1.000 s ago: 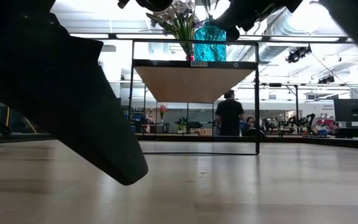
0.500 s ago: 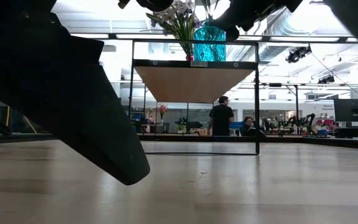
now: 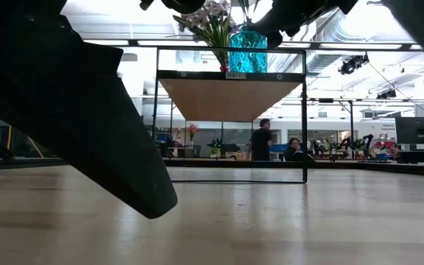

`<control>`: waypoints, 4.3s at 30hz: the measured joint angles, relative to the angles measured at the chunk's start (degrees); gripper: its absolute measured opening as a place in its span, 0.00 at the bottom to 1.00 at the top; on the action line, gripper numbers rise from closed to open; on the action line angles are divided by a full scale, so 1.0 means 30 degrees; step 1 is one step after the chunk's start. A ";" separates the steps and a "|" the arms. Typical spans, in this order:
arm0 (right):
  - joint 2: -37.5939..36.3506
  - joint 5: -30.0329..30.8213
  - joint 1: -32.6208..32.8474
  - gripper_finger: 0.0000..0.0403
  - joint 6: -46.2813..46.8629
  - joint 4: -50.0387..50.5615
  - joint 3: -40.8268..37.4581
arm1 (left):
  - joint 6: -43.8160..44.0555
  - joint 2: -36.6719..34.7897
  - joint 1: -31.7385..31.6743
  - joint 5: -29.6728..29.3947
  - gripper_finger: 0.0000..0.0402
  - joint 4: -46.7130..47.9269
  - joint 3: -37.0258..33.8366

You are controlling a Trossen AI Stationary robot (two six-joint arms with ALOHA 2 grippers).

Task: Pick and place flowers into a vace then onto a shelf
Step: Put the blue vase with flowers on the shelf, then return to Home Position

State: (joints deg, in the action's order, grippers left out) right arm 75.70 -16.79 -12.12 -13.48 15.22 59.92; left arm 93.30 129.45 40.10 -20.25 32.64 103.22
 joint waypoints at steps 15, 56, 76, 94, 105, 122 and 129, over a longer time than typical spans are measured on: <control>0.0000 -0.0002 0.0007 0.71 -0.0675 -0.0043 0.0000 | 0.0000 0.0000 0.0000 0.0006 0.96 0.0023 0.0000; -0.1095 0.2253 -0.0006 0.88 -0.0245 0.2336 -0.0022 | 0.0005 0.0000 0.0000 -0.0154 0.96 0.0008 0.0000; -0.3961 0.6452 -0.0007 0.88 -0.1264 0.4905 -0.0015 | -0.0015 0.0000 0.0000 -0.0147 0.96 0.0008 0.0000; -0.7599 0.8587 -0.3323 0.88 0.0814 0.8476 0.0000 | -0.0030 0.0000 0.0007 -0.0543 0.96 -0.0095 0.0000; -1.3601 0.5662 -0.3585 0.88 0.3687 1.2227 0.0005 | -0.0375 -0.0280 0.0007 -0.2505 0.96 0.0194 -0.0015; -2.1356 0.0874 -0.3577 0.88 0.7796 1.4002 0.0008 | -0.4232 -0.5259 -0.0743 -0.7591 0.96 0.9103 -0.0007; -2.2524 0.0810 -0.3570 0.88 0.9503 1.5939 0.0007 | -0.4193 -0.6477 -0.2115 -0.7893 0.96 1.3825 -0.0015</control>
State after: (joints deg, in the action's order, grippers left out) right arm 8.13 -14.36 -22.83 15.03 63.04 59.94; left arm 80.72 110.02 33.75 -43.92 74.12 103.18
